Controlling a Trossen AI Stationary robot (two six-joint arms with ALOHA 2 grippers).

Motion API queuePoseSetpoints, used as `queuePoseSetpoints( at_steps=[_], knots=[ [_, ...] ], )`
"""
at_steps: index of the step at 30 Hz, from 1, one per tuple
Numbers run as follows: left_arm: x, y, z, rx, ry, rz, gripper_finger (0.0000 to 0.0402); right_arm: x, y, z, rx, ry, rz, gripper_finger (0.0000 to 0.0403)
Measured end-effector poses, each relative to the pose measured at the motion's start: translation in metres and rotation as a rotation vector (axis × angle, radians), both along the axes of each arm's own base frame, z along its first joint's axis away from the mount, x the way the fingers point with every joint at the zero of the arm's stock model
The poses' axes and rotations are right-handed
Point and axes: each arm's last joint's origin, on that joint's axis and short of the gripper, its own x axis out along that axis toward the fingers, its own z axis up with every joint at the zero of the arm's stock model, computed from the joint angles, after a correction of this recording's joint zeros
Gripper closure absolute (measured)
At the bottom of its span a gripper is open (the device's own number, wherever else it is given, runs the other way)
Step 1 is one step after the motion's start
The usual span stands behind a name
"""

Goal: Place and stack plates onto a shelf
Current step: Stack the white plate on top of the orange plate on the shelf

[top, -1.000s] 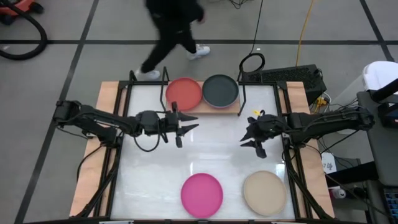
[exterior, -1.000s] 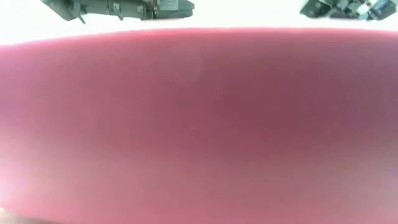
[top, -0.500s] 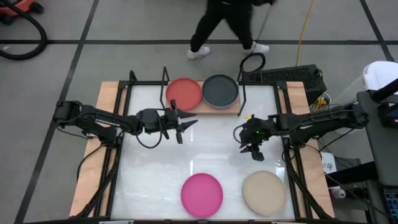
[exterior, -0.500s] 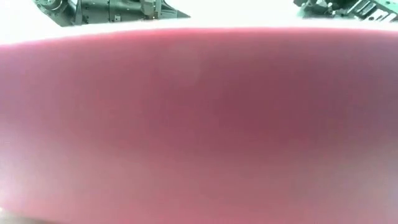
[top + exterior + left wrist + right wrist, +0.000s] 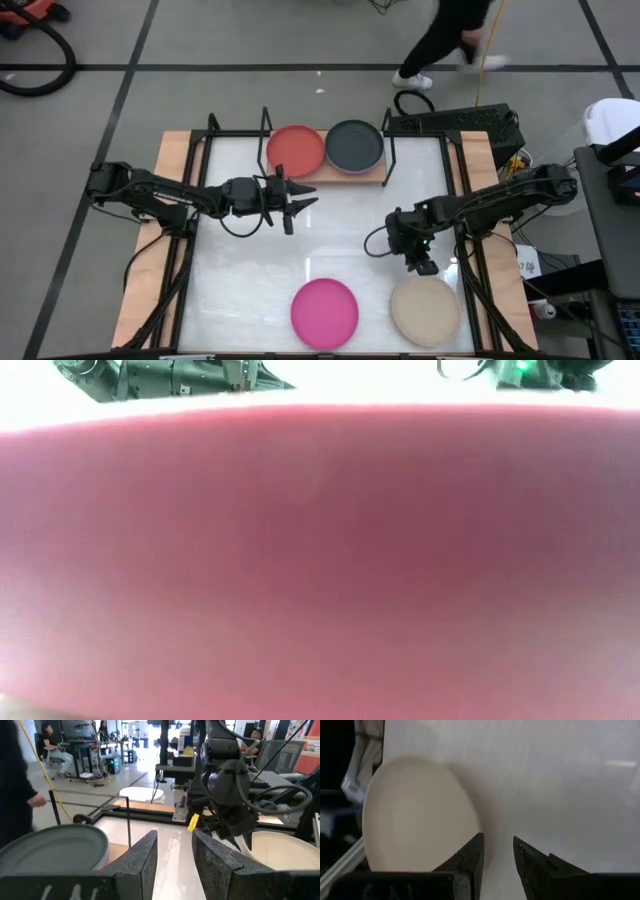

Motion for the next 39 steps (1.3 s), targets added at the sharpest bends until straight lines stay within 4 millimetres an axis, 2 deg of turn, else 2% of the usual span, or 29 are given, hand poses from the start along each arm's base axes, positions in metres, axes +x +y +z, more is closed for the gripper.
queuePoseSetpoints(
  at_steps=[5,11,18,20,23,25,29,35,39],
  knots=[
    [0.0,-0.004,-0.002,-0.01,0.023,-0.012,0.0273,0.0,0.009,-0.009,0.034,0.083,0.033,0.0316],
    [0.0,-0.007,-0.002,-0.025,0.017,-0.026,0.0273,0.004,0.02,-0.02,0.01,0.087,0.07,0.0316],
    [0.0,-0.009,-0.002,-0.037,0.015,-0.03,0.0273,-0.005,0.021,-0.04,-0.02,0.151,0.051,0.0319],
    [0.0,-0.009,-0.002,-0.038,0.014,-0.03,0.0273,-0.007,0.019,-0.042,-0.072,0.161,0.049,0.0331],
    [0.0,-0.009,-0.002,-0.04,0.014,-0.03,0.0273,-0.008,0.016,-0.042,-0.104,0.16,0.049,0.0371],
    [0.0,-0.01,-0.002,-0.033,0.015,-0.032,0.0273,-0.007,0.014,-0.04,-0.1,0.137,0.057,0.0393],
    [0.0,-0.011,-0.004,-0.028,0.043,-0.036,0.0273,-0.002,0.008,-0.034,-0.116,0.083,0.034,0.04],
    [-0.001,-0.006,-0.008,0.024,0.094,0.041,0.0273,0.014,-0.009,-0.008,-0.246,-0.104,0.003,0.0401],
    [-0.002,-0.002,-0.012,-0.134,0.091,0.132,0.0273,0.032,-0.029,0.016,-0.377,-0.26,-0.03,0.0402]
  ],
)
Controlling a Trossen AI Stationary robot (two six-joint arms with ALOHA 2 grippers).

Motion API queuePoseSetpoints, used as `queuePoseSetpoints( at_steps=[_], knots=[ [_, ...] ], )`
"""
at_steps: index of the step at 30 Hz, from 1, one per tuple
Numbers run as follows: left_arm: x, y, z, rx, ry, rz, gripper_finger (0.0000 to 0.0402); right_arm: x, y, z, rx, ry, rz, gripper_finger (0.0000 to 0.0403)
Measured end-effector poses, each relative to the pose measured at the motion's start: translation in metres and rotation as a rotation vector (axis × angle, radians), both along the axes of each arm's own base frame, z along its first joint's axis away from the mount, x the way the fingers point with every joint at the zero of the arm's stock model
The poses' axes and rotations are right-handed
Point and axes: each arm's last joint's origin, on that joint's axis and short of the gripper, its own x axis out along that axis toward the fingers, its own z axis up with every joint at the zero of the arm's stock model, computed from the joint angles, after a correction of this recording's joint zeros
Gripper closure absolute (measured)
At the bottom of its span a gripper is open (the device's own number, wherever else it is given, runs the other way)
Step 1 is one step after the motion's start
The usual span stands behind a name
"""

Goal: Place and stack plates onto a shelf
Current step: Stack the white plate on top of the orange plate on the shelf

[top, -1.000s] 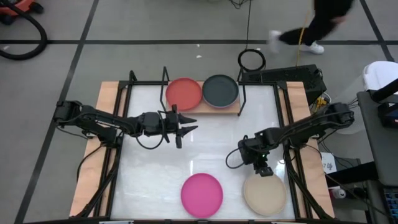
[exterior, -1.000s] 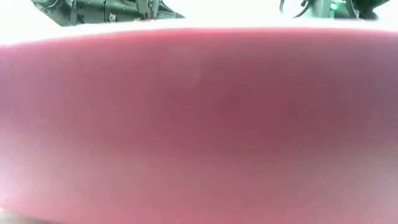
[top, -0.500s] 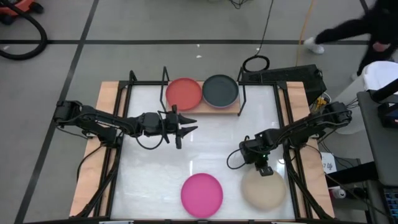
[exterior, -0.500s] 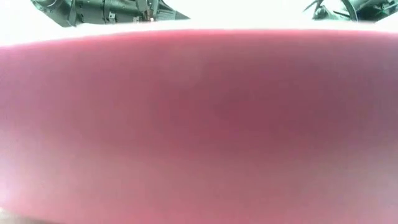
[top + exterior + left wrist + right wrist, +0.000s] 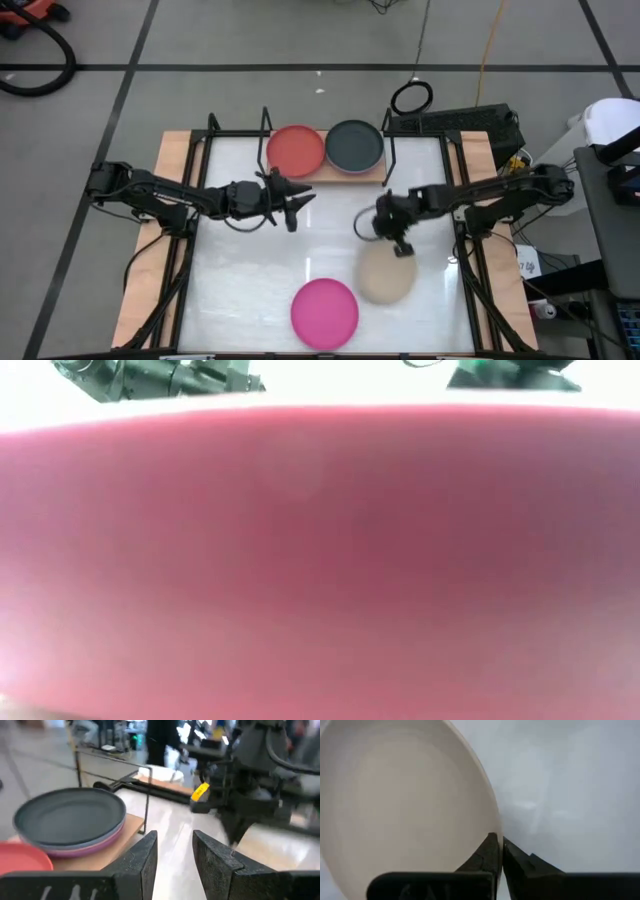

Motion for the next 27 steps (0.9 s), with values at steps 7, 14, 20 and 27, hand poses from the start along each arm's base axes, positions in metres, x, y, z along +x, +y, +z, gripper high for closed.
queuePoseSetpoints(
  at_steps=[7,14,20,27],
  knots=[
    [-0.005,0.006,0.015,0.034,-0.086,0.028,0.0273,0.037,-0.051,0.057,-0.232,-0.34,-0.171,0.0402],
    [-0.038,0.007,0.058,0.146,-0.194,0.038,0.0273,0.051,-0.111,0.116,-0.284,-0.808,-0.48,0.0402],
    [-0.074,0.009,0.084,0.215,-0.237,0.089,0.0273,0.042,-0.156,0.135,-0.325,-1.045,-0.717,0.0402],
    [-0.084,0.01,0.081,0.191,-0.159,0.134,0.0273,0.061,-0.2,0.121,-0.263,-1.053,-0.808,0.0403]
  ],
)
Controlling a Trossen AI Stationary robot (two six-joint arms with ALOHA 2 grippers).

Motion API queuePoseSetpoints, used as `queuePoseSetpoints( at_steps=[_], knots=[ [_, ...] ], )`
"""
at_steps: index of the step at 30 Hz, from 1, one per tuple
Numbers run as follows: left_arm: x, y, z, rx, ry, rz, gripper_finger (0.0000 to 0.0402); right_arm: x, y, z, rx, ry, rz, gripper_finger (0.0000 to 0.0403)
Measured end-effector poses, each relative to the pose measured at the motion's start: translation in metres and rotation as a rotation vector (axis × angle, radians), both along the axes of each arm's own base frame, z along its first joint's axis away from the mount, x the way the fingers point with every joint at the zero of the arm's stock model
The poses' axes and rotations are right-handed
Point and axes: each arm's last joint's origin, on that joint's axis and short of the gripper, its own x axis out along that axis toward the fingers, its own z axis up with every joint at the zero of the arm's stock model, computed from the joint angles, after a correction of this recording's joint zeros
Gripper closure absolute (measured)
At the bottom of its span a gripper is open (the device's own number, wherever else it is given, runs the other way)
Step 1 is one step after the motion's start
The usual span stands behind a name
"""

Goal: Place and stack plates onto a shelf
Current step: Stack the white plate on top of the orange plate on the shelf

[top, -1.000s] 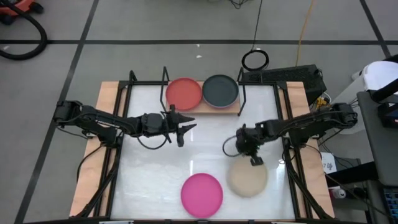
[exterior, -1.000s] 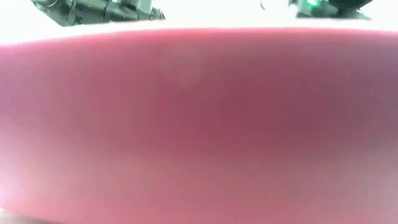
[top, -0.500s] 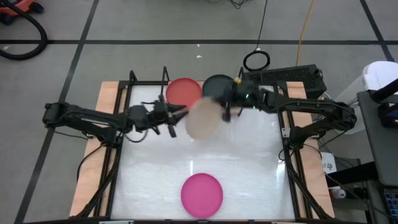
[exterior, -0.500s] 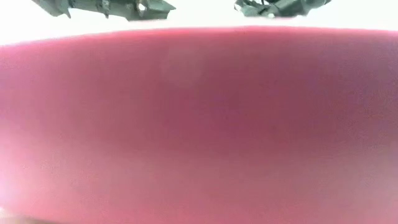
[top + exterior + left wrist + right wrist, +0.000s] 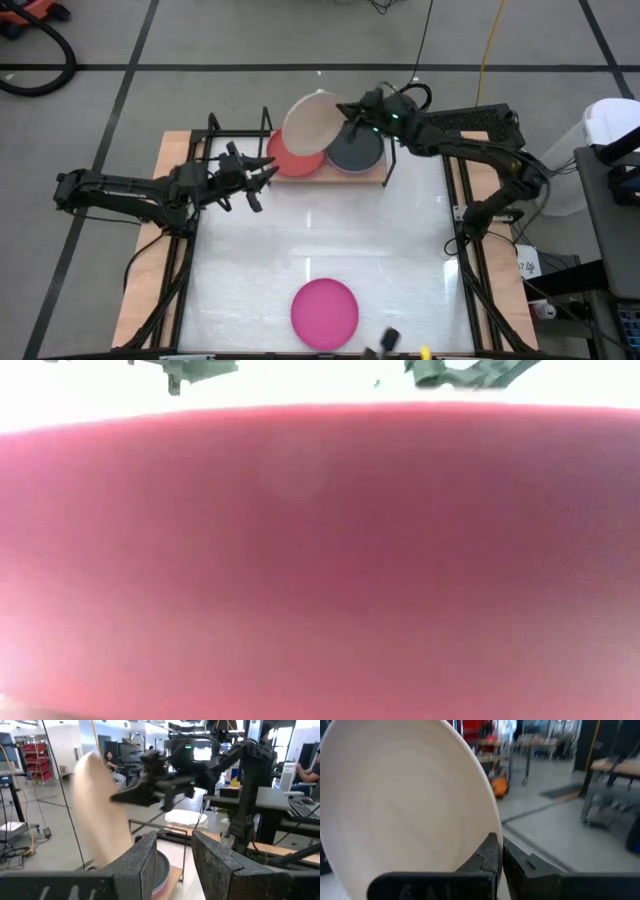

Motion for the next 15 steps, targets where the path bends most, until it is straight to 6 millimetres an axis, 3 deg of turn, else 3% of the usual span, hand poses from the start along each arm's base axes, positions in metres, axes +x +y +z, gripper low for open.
queuePoseSetpoints(
  at_steps=[8,15],
  knots=[
    [0.002,0.0,-0.004,-0.027,0.019,-0.002,0.0273,0.05,-0.042,-0.037,0.098,0.165,0.013,0.0403],
    [0.003,-0.001,-0.007,-0.034,0.048,-0.006,0.0273,0.065,-0.053,-0.074,0.132,0.25,0.017,0.0403]
  ],
)
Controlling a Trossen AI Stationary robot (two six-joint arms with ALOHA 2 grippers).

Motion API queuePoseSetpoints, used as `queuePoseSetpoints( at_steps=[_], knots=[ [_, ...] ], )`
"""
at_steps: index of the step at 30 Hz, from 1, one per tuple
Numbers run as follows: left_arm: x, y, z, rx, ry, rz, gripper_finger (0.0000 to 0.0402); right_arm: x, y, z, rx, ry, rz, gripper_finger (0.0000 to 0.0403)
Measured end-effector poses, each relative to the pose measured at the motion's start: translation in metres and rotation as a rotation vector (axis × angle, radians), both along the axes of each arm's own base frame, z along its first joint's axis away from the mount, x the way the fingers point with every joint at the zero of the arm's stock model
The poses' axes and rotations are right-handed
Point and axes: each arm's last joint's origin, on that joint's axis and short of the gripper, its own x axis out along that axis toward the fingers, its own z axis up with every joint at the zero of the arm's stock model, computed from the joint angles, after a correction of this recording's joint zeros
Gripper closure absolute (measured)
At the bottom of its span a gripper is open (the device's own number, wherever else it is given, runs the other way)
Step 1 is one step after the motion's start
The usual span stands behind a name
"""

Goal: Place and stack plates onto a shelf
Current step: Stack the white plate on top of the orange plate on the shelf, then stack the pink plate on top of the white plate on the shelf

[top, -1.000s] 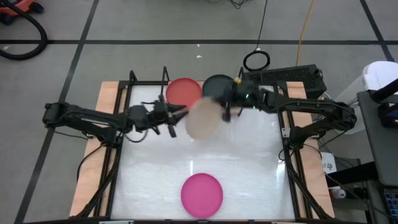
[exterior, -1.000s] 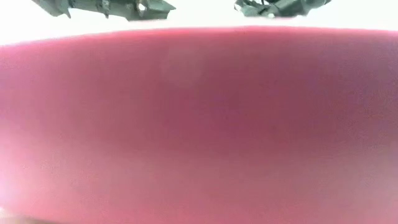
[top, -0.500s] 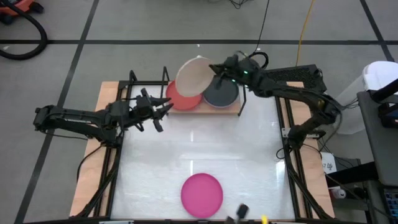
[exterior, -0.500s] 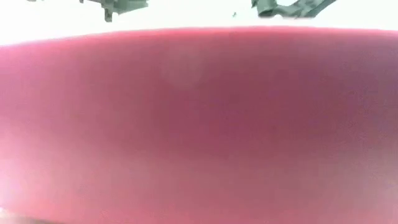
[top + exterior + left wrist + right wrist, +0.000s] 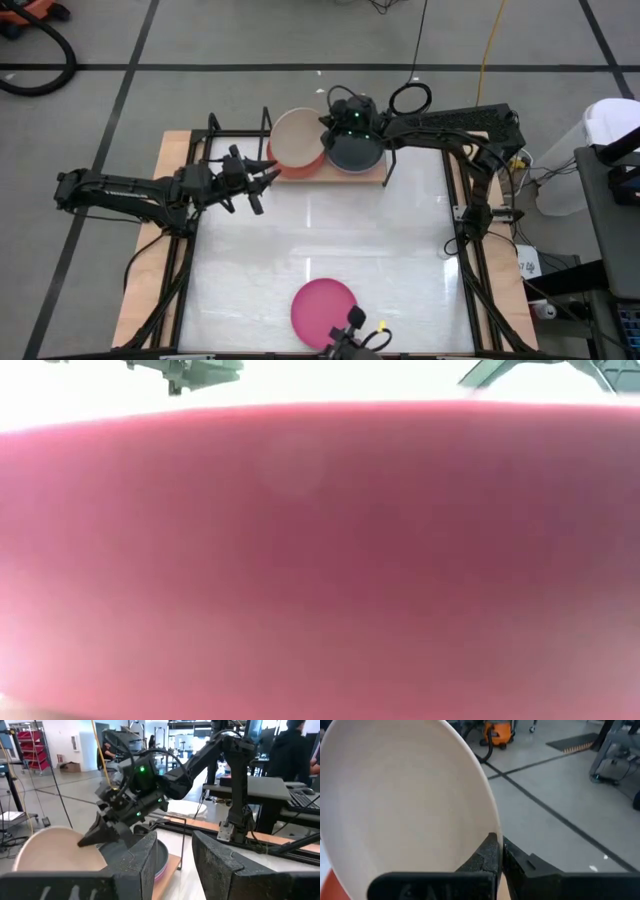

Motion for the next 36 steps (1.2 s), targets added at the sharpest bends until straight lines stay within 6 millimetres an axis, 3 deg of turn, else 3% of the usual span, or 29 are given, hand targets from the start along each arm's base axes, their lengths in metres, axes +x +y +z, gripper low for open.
queuePoseSetpoints(
  at_steps=[7,17,24,27,31,36],
  knots=[
    [0.0,0.0,-0.004,0.0,0.043,0.0,0.0273,0.002,-0.001,-0.009,0.048,0.0,-0.015,0.0393],
    [0.0,0.0,-0.005,-0.003,0.048,-0.001,0.0273,0.003,0.002,-0.009,0.042,0.022,0.0,0.0317],
    [0.0,-0.001,-0.005,-0.018,0.048,-0.015,0.0273,-0.004,0.018,0.024,0.043,-0.042,0.187,0.0266],
    [0.001,-0.006,-0.009,-0.02,0.088,-0.055,0.0273,-0.018,0.037,0.059,0.067,-0.114,0.393,0.026],
    [0.009,-0.017,-0.022,-0.038,0.171,-0.117,0.0273,-0.05,0.081,0.107,-0.031,-0.189,0.543,0.0263],
    [0.036,-0.038,-0.054,-0.111,0.299,-0.232,0.0273,-0.105,0.141,0.126,-0.178,-0.296,0.648,0.0263]
  ],
)
